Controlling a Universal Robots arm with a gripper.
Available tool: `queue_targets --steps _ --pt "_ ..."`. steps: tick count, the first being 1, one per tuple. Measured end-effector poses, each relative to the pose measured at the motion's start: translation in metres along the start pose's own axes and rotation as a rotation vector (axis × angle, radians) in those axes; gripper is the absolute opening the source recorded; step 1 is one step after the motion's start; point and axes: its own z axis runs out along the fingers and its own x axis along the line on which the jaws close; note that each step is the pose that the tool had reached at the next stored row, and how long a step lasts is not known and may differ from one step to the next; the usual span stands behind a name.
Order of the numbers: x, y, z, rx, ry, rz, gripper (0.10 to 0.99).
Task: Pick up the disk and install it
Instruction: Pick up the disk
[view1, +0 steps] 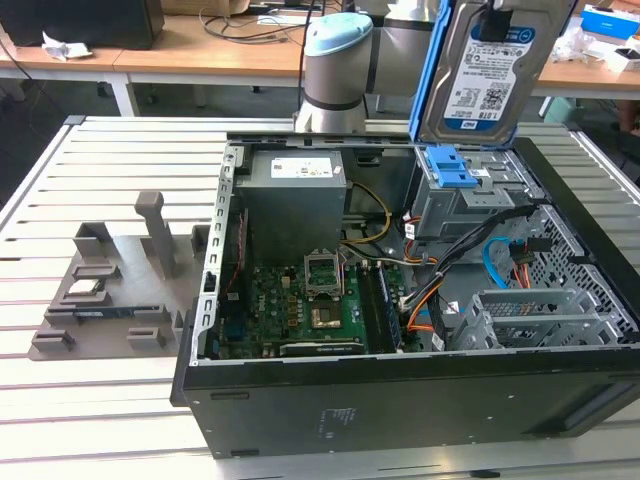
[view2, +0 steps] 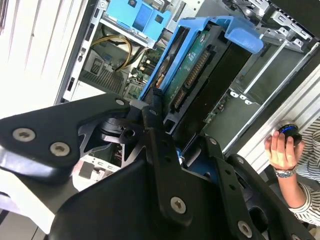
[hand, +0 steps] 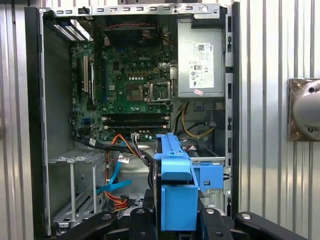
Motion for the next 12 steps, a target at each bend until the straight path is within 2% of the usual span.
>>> queue_targets --steps 12 --pt "0.0169 -0.0002 0.0017 0.0 0.003 0.0 0.365"
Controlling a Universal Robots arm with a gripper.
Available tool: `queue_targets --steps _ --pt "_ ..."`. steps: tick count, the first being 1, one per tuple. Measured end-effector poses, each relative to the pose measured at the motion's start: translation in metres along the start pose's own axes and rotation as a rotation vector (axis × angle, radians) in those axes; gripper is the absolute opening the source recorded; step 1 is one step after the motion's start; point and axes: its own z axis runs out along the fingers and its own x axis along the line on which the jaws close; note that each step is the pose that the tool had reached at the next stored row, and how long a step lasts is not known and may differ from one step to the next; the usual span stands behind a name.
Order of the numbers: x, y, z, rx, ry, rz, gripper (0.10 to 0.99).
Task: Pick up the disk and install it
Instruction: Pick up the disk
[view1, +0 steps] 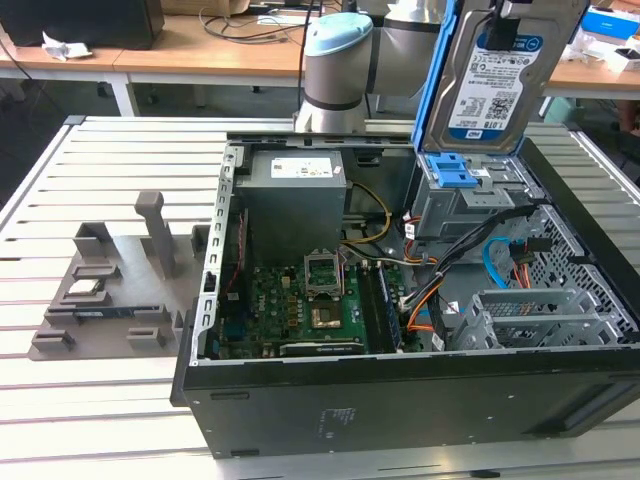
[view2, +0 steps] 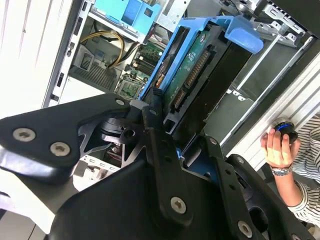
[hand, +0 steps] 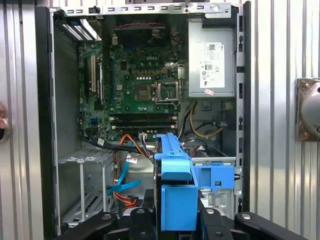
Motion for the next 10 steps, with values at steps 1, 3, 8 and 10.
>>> queue_targets --steps 1,3,8,10 --pt "0.0019 0.0 0.0002 0.0 0.0003 0.0 0.365" --pt "0.0044 -0.0001 0.0005 0.0 0.0007 0.0 0.365" --pt "0.0137 -0.0002 0.0013 0.0 0.0023 0.0 0.365" --pt "0.0165 -0.0002 0.0015 0.0 0.0027 0.0 0.365"
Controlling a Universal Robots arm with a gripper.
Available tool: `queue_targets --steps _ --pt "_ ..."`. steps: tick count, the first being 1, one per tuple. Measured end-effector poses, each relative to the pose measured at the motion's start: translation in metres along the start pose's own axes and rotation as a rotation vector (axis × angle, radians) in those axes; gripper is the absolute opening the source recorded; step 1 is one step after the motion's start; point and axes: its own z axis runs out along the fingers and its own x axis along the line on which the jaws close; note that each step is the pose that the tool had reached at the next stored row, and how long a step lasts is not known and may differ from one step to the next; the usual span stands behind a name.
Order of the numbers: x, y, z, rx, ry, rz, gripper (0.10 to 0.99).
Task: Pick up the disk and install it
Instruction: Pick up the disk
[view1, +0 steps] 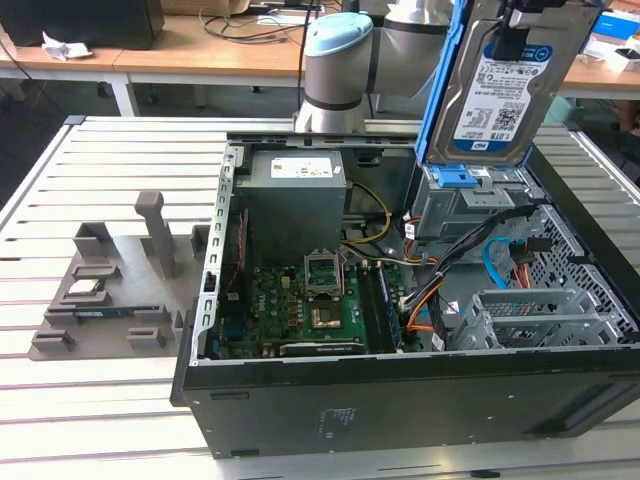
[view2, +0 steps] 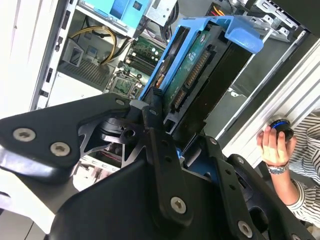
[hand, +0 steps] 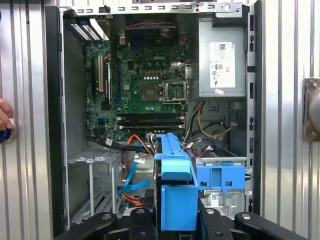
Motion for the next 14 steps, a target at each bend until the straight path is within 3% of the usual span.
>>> queue_targets --steps 3,14 --pt "0.01 -0.0002 0.0008 0.0 0.0005 0.0 0.365" --pt "0.0345 -0.0005 0.0022 0.0 0.002 0.0 0.365"
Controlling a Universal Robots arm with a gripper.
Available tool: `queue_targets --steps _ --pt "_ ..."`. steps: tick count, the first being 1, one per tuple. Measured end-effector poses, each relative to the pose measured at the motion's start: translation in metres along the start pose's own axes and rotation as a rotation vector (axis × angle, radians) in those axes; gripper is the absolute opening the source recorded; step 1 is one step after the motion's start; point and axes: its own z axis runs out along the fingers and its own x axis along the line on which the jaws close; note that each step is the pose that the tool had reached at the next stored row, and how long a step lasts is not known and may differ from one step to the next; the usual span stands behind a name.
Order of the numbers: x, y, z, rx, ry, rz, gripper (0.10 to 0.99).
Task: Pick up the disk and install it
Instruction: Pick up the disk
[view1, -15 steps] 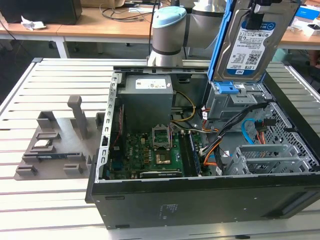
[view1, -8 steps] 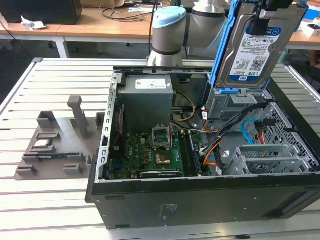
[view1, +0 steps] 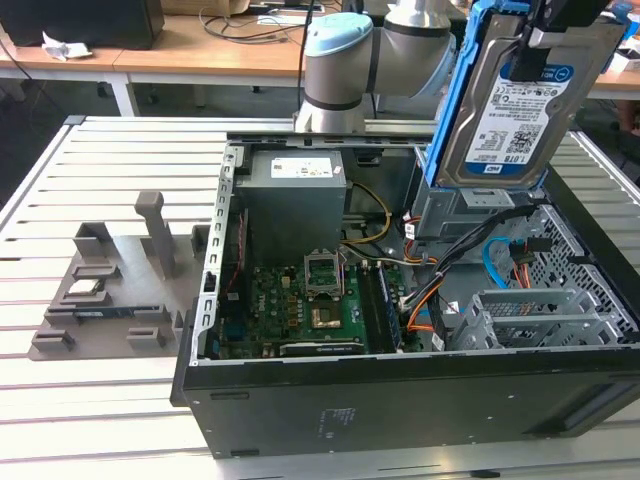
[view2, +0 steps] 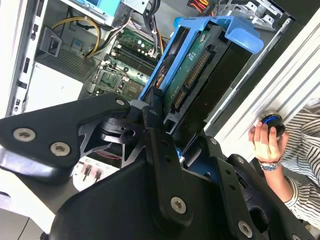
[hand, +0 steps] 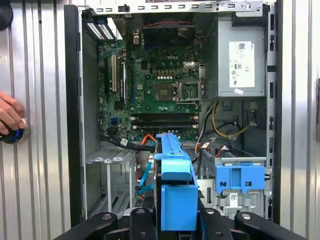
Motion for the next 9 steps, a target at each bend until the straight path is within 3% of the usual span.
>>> queue_targets --steps 9 --pt "0.0191 -0.0003 0.0012 0.0 0.0023 0.0 0.365"
